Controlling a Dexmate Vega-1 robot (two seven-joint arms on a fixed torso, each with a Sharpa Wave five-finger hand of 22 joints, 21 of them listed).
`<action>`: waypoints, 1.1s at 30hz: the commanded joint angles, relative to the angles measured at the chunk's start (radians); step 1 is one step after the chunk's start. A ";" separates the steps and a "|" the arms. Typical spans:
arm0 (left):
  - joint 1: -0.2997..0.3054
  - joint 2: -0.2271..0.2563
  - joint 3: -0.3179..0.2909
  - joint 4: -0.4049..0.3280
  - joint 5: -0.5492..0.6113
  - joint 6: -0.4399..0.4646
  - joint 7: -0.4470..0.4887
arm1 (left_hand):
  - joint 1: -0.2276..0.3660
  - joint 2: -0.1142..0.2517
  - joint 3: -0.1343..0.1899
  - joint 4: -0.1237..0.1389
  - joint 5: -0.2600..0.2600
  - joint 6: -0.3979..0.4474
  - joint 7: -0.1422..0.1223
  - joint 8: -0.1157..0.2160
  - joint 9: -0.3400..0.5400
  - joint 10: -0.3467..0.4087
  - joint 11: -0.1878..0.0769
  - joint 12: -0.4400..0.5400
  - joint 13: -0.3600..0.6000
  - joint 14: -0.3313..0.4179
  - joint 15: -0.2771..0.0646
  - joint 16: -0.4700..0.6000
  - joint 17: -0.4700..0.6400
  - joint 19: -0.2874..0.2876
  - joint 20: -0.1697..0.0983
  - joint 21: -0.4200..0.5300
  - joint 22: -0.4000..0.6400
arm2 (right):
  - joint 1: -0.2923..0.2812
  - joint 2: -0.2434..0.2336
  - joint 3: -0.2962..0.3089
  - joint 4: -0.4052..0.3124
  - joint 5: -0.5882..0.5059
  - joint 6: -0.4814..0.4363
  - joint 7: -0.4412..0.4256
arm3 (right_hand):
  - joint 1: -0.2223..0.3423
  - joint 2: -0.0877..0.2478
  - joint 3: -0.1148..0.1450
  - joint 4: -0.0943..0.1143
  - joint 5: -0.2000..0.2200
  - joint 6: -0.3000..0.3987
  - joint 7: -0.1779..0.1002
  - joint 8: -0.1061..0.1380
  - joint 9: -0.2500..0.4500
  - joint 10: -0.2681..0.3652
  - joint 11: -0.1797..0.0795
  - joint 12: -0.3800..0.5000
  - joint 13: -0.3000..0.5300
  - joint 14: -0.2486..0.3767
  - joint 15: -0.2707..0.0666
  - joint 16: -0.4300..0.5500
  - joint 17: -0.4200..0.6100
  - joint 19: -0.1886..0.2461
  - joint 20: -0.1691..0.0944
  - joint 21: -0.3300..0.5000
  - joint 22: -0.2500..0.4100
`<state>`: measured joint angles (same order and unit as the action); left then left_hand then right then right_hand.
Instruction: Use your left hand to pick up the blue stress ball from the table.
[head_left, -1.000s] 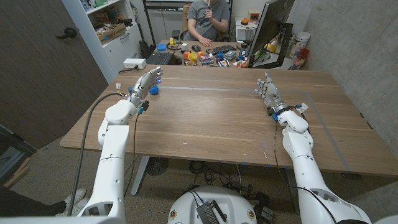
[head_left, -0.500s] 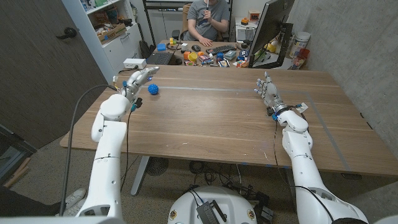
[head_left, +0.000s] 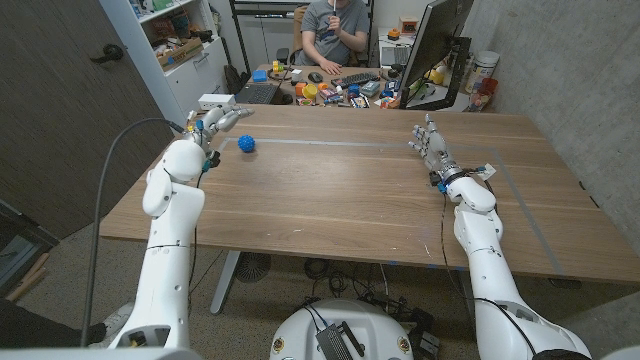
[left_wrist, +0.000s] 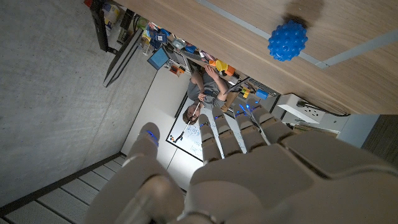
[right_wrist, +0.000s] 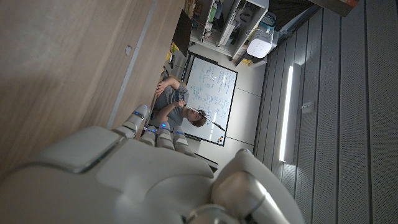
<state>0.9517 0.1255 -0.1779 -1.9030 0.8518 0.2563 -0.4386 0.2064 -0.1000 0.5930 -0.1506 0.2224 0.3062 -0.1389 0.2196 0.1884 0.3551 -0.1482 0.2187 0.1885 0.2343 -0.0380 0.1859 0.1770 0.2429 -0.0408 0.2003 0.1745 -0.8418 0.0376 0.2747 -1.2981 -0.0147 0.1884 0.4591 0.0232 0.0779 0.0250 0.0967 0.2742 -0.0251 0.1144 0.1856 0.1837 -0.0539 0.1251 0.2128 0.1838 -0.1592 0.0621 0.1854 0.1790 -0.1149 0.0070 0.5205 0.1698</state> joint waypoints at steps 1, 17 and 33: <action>-0.032 0.027 -0.009 0.015 0.079 0.037 -0.061 | 0.012 -0.001 -0.003 -0.005 0.005 -0.004 0.028 -0.005 0.003 0.007 0.002 0.007 0.005 0.006 -0.114 0.007 0.001 0.012 -0.040 0.006 0.005 | -0.016 -0.012 -0.003 -0.057 -0.005 0.018 0.003 | 0.011 -0.003 -0.003 0.003 0.009 -0.007 0.017 0.005 0.004 -0.001 0.006 0.002 0.002 -0.010 -0.002 0.003 0.001 0.002 0.003 -0.003 0.005; -0.069 0.090 0.006 0.073 0.170 0.056 -0.082 | 0.020 -0.018 -0.009 -0.009 0.006 -0.012 0.023 -0.011 0.004 0.013 -0.004 0.005 0.005 0.019 -0.107 0.010 0.001 0.016 -0.025 0.005 0.005 | -0.022 -0.034 -0.012 -0.097 -0.017 -0.007 -0.031 | 0.012 -0.004 -0.005 0.002 0.011 -0.009 0.019 0.005 0.005 0.002 0.007 0.003 0.002 -0.006 0.000 0.004 0.001 0.005 0.007 -0.009 0.005; -0.172 0.135 0.050 0.220 0.231 0.065 -0.048 | 0.084 -0.054 -0.009 -0.030 0.023 -0.014 0.019 -0.010 0.005 0.019 -0.022 0.002 0.008 0.063 -0.104 0.019 0.003 0.047 0.015 0.012 0.006 | -0.014 -0.035 -0.033 -0.092 -0.034 -0.040 -0.047 | 0.013 -0.005 -0.008 0.000 0.012 -0.010 0.019 0.005 0.005 0.003 0.006 0.002 0.001 -0.005 -0.001 0.003 0.001 0.007 0.010 -0.016 0.005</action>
<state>0.8485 0.2323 -0.1599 -1.7819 1.0374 0.3055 -0.5064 0.2746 -0.1524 0.5831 -0.1768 0.2372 0.2873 -0.1198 0.2069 0.1883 0.3730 -0.1661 0.2187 0.1935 0.2886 -0.0409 0.2009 0.1771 0.2790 -0.0335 0.2080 0.1744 -0.8622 0.0067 0.2533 -1.3921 -0.0370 0.1691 0.4233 0.0284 0.0726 0.0251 0.0966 0.2813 -0.0305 0.1198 0.1856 0.1836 -0.0538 0.1250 0.2128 0.1837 -0.1591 0.0621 0.1854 0.1790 -0.1077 0.0144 0.5064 0.1697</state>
